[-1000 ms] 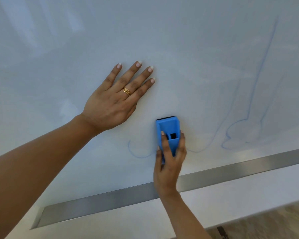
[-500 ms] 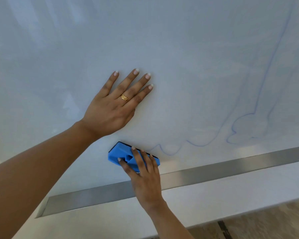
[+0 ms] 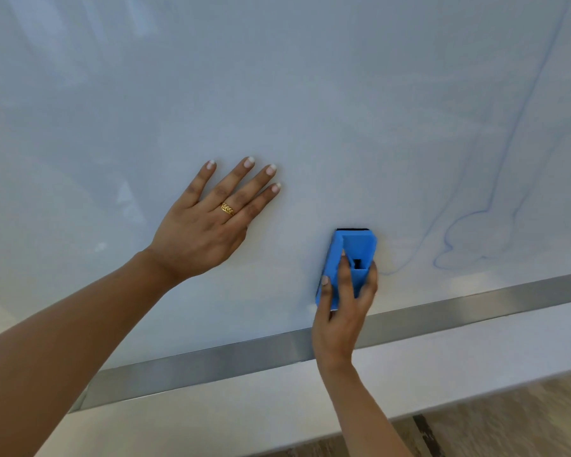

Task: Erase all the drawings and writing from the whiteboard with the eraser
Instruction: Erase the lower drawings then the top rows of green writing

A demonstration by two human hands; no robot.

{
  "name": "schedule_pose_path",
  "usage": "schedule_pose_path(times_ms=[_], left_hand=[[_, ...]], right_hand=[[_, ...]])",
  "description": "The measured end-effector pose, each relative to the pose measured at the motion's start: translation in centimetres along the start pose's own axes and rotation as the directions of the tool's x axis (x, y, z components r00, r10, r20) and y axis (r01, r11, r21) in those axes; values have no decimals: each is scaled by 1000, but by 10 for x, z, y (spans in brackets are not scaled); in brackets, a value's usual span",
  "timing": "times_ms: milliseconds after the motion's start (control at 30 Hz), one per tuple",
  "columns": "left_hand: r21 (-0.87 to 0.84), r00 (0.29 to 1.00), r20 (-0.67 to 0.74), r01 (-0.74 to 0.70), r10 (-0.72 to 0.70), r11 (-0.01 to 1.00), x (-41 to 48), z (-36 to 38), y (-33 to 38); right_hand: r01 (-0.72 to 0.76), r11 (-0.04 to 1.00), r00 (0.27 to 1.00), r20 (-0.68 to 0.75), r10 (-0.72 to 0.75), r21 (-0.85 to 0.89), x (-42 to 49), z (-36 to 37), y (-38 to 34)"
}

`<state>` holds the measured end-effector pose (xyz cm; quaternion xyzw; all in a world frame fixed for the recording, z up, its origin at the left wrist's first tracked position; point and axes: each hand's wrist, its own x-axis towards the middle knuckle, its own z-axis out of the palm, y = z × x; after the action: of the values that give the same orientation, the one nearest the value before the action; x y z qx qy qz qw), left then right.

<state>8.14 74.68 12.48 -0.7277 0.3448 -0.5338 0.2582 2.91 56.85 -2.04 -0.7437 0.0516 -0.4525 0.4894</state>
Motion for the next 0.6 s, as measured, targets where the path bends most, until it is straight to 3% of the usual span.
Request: schedule_pose_path(times_ms=[67, 167, 267, 467, 600], left_hand=[[-1, 1000, 7, 10, -10, 1000, -1, 0, 2], [-3, 1000, 20, 10, -10, 1000, -4, 0, 4], [-5, 999, 33, -12, 12, 1000, -7, 0, 1], [-11, 999, 39, 13, -12, 1000, -11, 3, 6], [-50, 998, 24, 58, -57, 997, -12, 3, 13]], right_hand=[[122, 992, 990, 76, -120, -29, -11, 9, -12], [310, 950, 913, 270, -305, 23, -28, 19, -22], [438, 893, 860, 336, -385, -100, -46, 27, -17], [491, 853, 844, 339, -416, -175, -33, 8, 14], [336, 933, 912, 292, -288, -129, -9, -17, 39]])
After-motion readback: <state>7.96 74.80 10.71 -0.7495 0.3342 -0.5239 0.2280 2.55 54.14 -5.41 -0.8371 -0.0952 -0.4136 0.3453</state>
